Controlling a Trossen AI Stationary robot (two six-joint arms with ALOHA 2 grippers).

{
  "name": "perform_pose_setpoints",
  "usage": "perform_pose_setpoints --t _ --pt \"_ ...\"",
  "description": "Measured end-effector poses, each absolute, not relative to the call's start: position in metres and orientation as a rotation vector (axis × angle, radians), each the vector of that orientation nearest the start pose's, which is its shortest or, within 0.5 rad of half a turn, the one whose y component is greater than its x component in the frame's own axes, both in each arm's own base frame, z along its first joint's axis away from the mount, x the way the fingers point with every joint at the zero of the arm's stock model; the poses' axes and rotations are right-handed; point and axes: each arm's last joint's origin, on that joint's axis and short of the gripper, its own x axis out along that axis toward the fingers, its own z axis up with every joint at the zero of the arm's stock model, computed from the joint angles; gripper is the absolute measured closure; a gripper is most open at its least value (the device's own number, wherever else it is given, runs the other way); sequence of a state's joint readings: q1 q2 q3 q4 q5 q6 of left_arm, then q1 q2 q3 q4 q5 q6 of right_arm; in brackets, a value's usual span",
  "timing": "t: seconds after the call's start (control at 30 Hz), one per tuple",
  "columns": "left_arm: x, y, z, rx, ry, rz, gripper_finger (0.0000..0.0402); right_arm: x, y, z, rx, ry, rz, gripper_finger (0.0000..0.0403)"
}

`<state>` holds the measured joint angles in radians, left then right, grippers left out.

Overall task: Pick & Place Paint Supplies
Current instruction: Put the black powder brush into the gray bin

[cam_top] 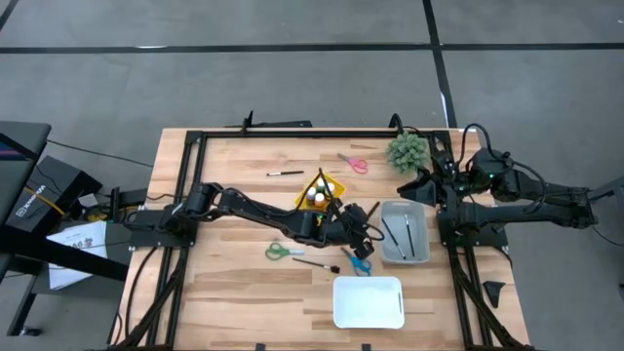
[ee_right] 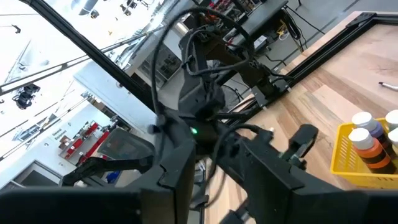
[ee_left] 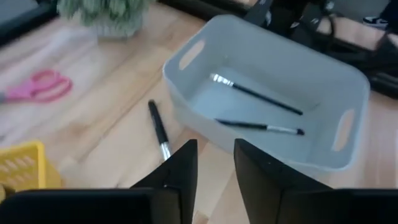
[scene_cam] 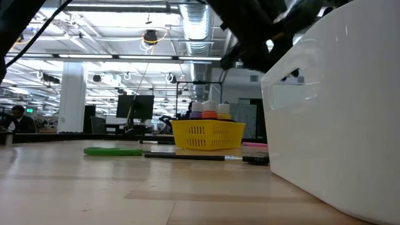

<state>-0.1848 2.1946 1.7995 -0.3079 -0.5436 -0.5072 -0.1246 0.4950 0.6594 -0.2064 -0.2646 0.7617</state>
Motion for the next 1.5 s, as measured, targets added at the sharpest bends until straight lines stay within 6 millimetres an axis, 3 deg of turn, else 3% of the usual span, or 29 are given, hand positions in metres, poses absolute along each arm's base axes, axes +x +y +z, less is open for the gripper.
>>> perform_pose_setpoints --t 0.2,0.4,1.17,1.5 --pt "0.484 -0.077 0.198 -0.257 0.556 0.509 0.0297 0.115 -0.007 0.323 0.768 0.105 0.113 0.0280" --pt "0.480 -0.077 0.188 -0.266 0.567 0.517 0.0297 0.115 -0.007 0.322 0.771 0.117 0.108 0.0280" --pt "0.480 -0.082 0.189 -0.206 0.573 0.494 0.0297 0.116 -0.007 0.321 0.768 0.118 0.107 0.0280" --pt "0.475 -0.078 0.170 -0.174 0.579 0.448 0.0297 0.116 -0.007 0.321 0.752 0.117 0.108 0.0280"
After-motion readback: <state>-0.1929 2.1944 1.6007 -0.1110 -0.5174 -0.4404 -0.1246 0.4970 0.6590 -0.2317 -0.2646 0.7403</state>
